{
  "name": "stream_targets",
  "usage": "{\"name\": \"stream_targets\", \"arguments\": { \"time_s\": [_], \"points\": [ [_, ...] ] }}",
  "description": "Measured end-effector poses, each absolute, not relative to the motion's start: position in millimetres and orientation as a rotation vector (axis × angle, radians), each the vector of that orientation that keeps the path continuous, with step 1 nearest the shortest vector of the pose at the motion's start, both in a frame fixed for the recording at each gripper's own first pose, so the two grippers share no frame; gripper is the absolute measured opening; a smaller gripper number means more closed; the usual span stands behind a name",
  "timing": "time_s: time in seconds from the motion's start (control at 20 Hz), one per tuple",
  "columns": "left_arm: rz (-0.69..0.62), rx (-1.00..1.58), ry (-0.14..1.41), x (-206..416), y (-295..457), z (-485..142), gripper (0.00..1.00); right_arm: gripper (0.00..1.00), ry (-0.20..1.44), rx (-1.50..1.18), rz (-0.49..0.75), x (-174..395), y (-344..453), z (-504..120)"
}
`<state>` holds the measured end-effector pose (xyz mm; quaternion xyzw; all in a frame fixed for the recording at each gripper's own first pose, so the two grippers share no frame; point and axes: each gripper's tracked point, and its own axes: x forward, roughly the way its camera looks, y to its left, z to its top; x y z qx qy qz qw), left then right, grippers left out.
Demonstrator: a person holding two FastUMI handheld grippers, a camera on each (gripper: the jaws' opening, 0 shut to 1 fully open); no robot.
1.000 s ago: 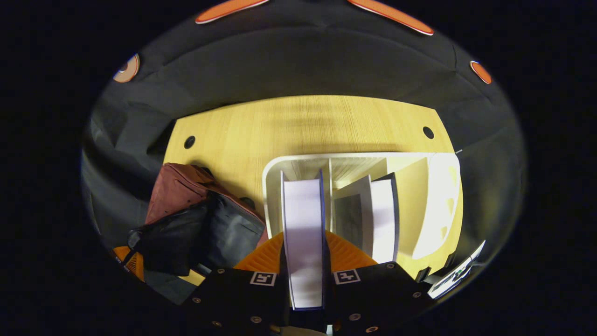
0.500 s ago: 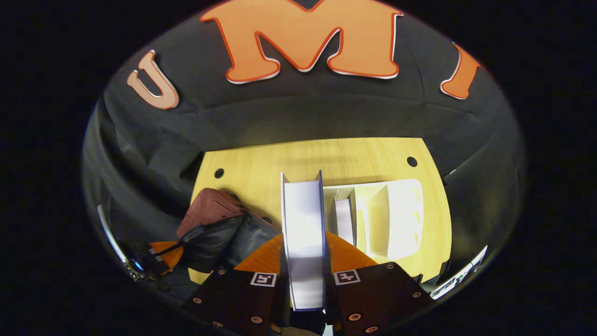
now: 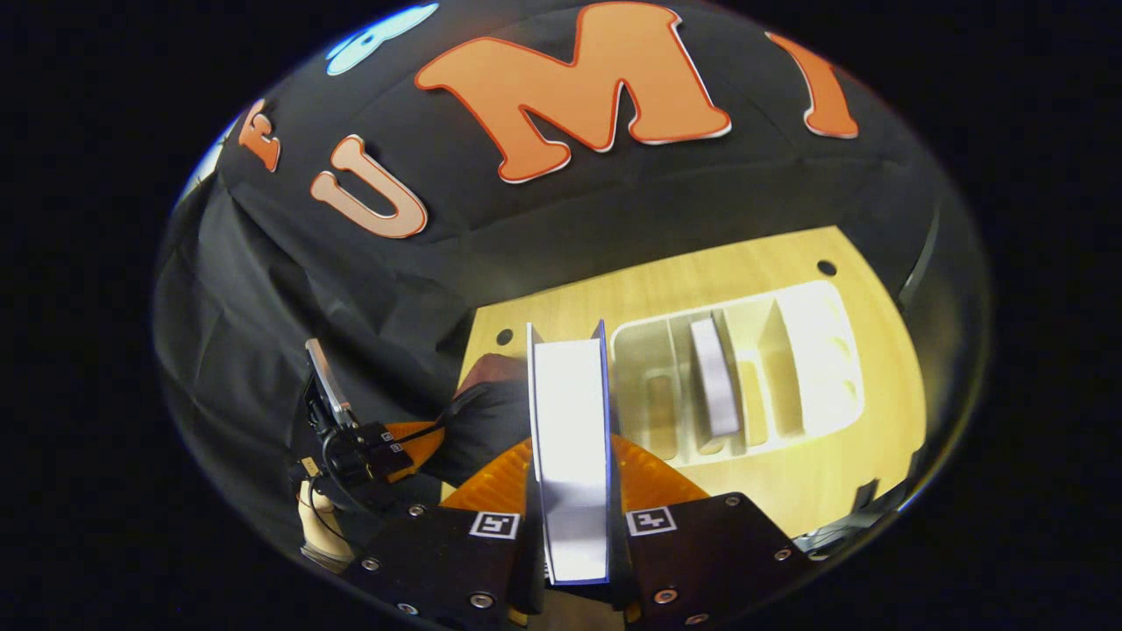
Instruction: Open the schoolbag, grab two books from the bookshelf and put them into the schoolbag.
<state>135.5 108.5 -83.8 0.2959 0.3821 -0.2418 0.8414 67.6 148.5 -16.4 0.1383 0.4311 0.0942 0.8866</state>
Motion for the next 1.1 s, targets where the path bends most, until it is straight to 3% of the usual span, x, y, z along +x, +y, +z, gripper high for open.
{"name": "stream_targets", "arguments": {
  "time_s": [0.3,0.7,1.1],
  "points": [
    [-0.516,0.672,0.793,136.3,106.6,-72.0,0.01,0.30,0.918,0.528,0.191,61.8,181.9,-110.7],
    [-0.524,0.701,0.787,130.4,98.5,-64.0,0.00,0.30,0.918,0.642,0.157,74.2,236.8,-199.5],
    [-0.574,0.789,0.744,110.0,79.5,-46.3,0.00,0.30,0.842,0.709,0.184,115.0,286.8,-233.7]
  ]
}}
